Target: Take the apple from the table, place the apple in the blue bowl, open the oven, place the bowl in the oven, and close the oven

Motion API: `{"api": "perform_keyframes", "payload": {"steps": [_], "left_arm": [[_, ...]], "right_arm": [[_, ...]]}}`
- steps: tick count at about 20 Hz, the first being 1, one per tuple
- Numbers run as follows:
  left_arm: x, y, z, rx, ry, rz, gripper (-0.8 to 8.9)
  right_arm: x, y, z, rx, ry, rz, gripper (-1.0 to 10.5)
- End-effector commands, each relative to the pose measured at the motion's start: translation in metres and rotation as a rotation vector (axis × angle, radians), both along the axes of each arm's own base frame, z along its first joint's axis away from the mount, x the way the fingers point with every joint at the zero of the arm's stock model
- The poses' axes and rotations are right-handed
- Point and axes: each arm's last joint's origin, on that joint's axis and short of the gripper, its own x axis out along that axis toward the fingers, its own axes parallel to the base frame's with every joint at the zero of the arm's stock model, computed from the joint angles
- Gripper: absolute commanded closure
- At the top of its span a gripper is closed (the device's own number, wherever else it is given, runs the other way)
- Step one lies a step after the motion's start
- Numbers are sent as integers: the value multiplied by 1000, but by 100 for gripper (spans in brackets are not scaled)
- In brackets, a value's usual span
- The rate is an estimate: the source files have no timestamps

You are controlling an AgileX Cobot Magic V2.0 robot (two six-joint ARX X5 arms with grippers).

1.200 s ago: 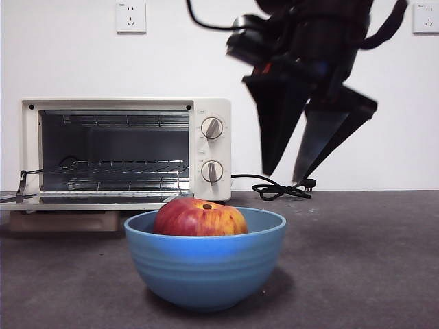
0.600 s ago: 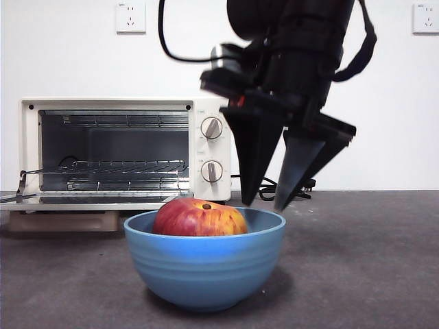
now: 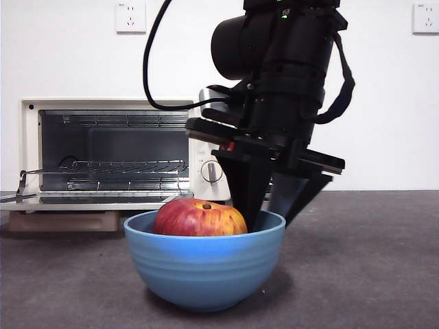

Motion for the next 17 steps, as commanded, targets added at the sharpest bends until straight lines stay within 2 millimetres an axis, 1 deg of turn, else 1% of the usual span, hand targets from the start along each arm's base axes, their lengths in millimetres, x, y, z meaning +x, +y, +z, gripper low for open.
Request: {"api": "perform_keyframes", "payload": {"steps": [1,3,5,9,14,17], "left_arm": [[-1,0,0,-1,1,4,818],[-1,0,0,-1,2,4,818],[-1,0,0,-1,2,4,818],[-2,0,0,2,11,5,818],[-3,1,-1,-2,31,23,818],[-4,1,-2,2,46,25,818]], "right_arm": [[-2,1,-7,-15,24,-7,960],[-4,2,-6,-14,23,-6,958],[-6,3,0,-3,13,-19,958],[-4,5,32,67,-39,-75,959],[14,20,75,173,-150,-120,959],[35,31,99,225,-202,-142,959]]}}
